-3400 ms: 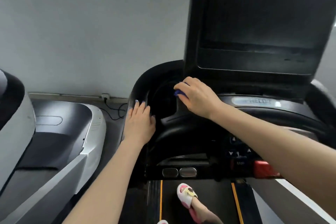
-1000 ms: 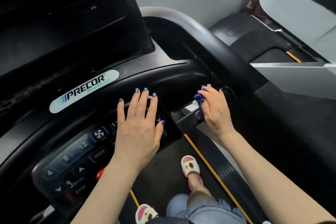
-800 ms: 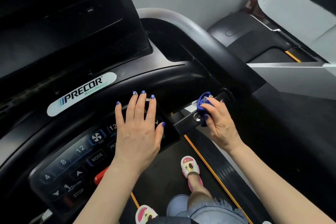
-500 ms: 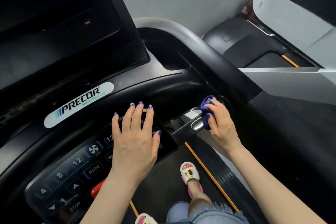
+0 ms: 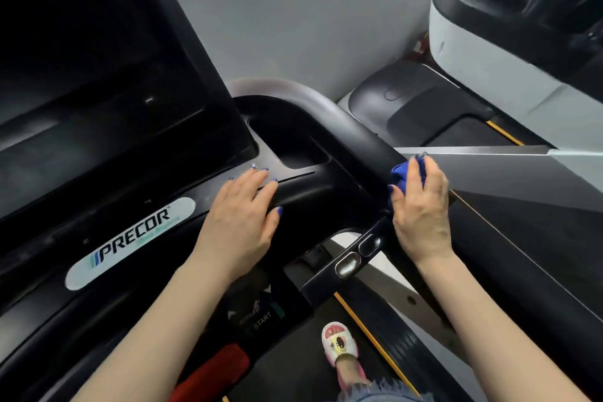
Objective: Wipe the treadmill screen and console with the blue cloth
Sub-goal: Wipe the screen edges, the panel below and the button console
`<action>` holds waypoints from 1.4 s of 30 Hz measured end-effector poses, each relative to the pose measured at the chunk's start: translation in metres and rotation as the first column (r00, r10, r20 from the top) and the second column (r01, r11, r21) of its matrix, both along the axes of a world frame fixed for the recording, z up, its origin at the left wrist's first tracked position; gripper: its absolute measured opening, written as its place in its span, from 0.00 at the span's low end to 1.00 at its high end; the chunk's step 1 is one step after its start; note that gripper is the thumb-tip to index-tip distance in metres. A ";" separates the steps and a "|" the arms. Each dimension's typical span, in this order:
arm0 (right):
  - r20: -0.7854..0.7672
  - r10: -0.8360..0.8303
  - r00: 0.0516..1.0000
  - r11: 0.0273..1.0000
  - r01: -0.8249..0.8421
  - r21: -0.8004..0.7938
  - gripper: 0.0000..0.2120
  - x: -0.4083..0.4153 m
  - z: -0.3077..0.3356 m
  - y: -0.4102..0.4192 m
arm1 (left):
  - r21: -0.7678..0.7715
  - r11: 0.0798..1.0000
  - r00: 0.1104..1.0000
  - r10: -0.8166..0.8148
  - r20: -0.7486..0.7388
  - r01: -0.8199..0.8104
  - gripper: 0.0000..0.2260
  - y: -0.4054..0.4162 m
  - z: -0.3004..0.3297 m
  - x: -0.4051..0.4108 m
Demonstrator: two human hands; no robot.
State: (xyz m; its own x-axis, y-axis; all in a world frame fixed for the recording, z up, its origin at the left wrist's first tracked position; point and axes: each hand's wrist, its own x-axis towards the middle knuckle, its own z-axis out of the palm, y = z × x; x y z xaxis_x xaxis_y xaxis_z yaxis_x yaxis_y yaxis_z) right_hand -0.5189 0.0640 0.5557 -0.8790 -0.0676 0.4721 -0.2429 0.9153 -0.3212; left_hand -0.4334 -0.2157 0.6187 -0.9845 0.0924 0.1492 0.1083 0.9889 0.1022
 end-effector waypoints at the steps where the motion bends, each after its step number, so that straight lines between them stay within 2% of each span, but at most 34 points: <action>1: 0.047 -0.019 0.999 0.996 0.015 0.086 0.29 0.000 -0.005 0.002 | 0.009 1.000 0.999 -0.009 0.038 0.009 0.28 -0.006 -0.004 -0.010; 4: 0.105 -0.058 0.993 0.964 0.028 0.264 0.32 0.000 -0.015 0.013 | -0.007 1.000 0.994 -0.022 0.109 0.023 0.31 -0.022 -0.019 -0.036; 8: 0.117 -0.146 0.982 0.975 0.123 0.185 0.30 -0.028 -0.016 -0.010 | -0.053 0.998 0.981 -0.024 0.194 0.035 0.35 -0.030 -0.038 -0.053; 10: 0.141 -0.150 0.979 0.977 0.125 0.172 0.29 -0.052 -0.015 -0.041 | -0.088 0.996 0.984 -0.006 0.178 0.023 0.34 -0.030 -0.044 -0.056; 13: 0.138 -0.087 0.987 0.965 0.050 0.256 0.28 -0.063 -0.013 -0.056 | -0.108 0.994 0.990 0.010 0.141 0.005 0.31 -0.028 -0.047 -0.057; 17: 0.021 0.089 0.996 0.923 -0.090 0.373 0.29 -0.035 -0.018 -0.018 | -0.121 0.993 0.987 0.015 0.158 0.004 0.30 -0.026 -0.045 -0.056; 19: 0.030 0.055 0.998 0.918 -0.063 0.390 0.31 -0.038 -0.019 -0.015 | -0.131 0.991 0.987 0.014 0.158 0.007 0.30 -0.026 -0.045 -0.058; 22: 0.109 -0.029 0.994 0.916 -0.017 0.400 0.31 -0.073 -0.014 -0.055 | -0.131 0.991 0.989 0.013 0.146 0.007 0.30 -0.026 -0.047 -0.058; 26: 0.220 -0.012 0.975 0.904 -0.084 0.420 0.33 -0.104 -0.008 -0.097 | -0.124 0.992 0.990 0.028 0.135 -0.011 0.30 -0.025 -0.048 -0.057; 28: 0.213 0.040 0.976 0.889 -0.132 0.439 0.33 -0.095 -0.009 -0.081 | -0.100 0.994 0.989 0.047 0.140 -0.033 0.31 -0.025 -0.046 -0.057; 30: 0.143 0.093 0.985 0.881 -0.148 0.449 0.33 -0.081 -0.010 -0.058 | -0.094 0.994 0.988 0.065 0.137 -0.052 0.31 -0.026 -0.045 -0.057; 32: 0.121 0.084 0.989 0.884 -0.130 0.450 0.32 -0.080 -0.010 -0.052 | -0.099 0.994 0.988 0.068 0.139 -0.055 0.31 -0.025 -0.045 -0.057; 35: 0.144 0.051 0.988 0.893 -0.110 0.437 0.32 -0.108 -0.008 -0.085 | -0.096 0.994 0.988 0.071 0.136 -0.059 0.31 -0.024 -0.046 -0.057; 39: 0.269 0.073 0.960 0.880 -0.189 0.436 0.33 -0.136 0.000 -0.119 | -0.114 0.991 0.985 0.081 0.151 -0.064 0.31 -0.024 -0.044 -0.056; 42: 0.207 0.175 0.963 0.871 -0.249 0.422 0.32 -0.121 -0.003 -0.095 | -0.120 0.991 0.986 0.077 0.146 -0.060 0.30 -0.023 -0.043 -0.056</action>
State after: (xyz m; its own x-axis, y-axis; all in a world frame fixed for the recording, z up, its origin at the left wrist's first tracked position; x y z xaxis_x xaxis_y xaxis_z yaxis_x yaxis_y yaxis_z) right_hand -0.6402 -0.0310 0.5528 -0.8792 -0.4294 0.2066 -0.4282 0.9021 0.0528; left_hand -0.4892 -0.2386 0.5756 -0.9995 0.0318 -0.0082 0.0318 0.9995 -0.0020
